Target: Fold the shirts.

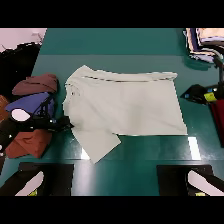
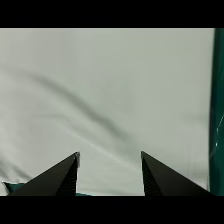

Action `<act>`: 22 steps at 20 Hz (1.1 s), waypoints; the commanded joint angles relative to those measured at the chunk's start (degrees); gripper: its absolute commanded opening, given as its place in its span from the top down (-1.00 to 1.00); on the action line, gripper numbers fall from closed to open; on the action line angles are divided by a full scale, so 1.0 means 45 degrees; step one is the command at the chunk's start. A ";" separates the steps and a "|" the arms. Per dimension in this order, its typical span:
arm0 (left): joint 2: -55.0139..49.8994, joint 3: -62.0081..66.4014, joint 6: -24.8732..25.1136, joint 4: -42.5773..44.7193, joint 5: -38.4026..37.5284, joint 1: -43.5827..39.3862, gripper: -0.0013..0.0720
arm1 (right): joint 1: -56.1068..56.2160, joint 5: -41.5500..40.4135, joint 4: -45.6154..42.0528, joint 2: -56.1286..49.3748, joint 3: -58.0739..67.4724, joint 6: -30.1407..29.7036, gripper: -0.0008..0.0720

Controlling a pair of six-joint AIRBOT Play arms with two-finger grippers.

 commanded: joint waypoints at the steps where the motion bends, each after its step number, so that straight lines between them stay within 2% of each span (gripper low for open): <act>1: 0.0019 0.1073 0.0321 0.0015 -0.0845 0.0005 0.91 | -0.1787 0.0452 -0.0262 0.0204 -0.1695 0.0073 -0.21; 5: 0.0019 0.1613 0.0306 0.0044 -0.0826 0.0005 0.91 | -0.5051 0.0418 -0.0253 0.0364 -0.4711 0.0068 -0.24; 8: 0.0019 0.1608 0.0267 0.0039 -0.0573 0.0005 0.91 | -0.6256 -0.0058 -0.0223 0.0369 -0.6212 -0.0029 -0.23; 12: 0.0019 0.1608 0.0267 0.0044 -0.0573 0.0005 0.91 | -0.5950 -0.1122 0.0214 0.0369 -0.7009 -0.0068 -0.23; 16: 0.0019 0.1608 0.0272 0.0044 -0.0578 0.0005 0.91 | -0.4401 -0.2220 0.0214 0.0369 -0.6999 -0.0053 -0.20; 17: 0.0019 0.1608 0.0272 0.0044 -0.0588 0.0005 0.91 | -0.4022 -0.2463 0.0209 0.0369 -0.6999 -0.0053 -0.13; 18: 0.0019 0.1608 0.0277 0.0049 -0.0622 0.0005 0.91 | -0.3701 -0.2633 0.0214 0.0374 -0.6994 -0.0053 0.38; 19: 0.0019 0.1622 0.0287 0.0049 -0.0631 0.0005 0.91 | -0.3405 -0.2739 0.0180 0.0374 -0.6931 -0.0058 0.76; 20: 0.0019 0.1700 0.0282 0.0053 -0.0680 0.0005 0.91 | -0.3162 -0.2715 0.0180 0.0379 -0.6747 -0.0063 0.93; 22: 0.0092 0.2404 0.0277 0.0330 -0.1117 0.0010 0.91 | -0.2798 -0.2210 0.0155 0.0384 -0.5887 -0.0073 0.93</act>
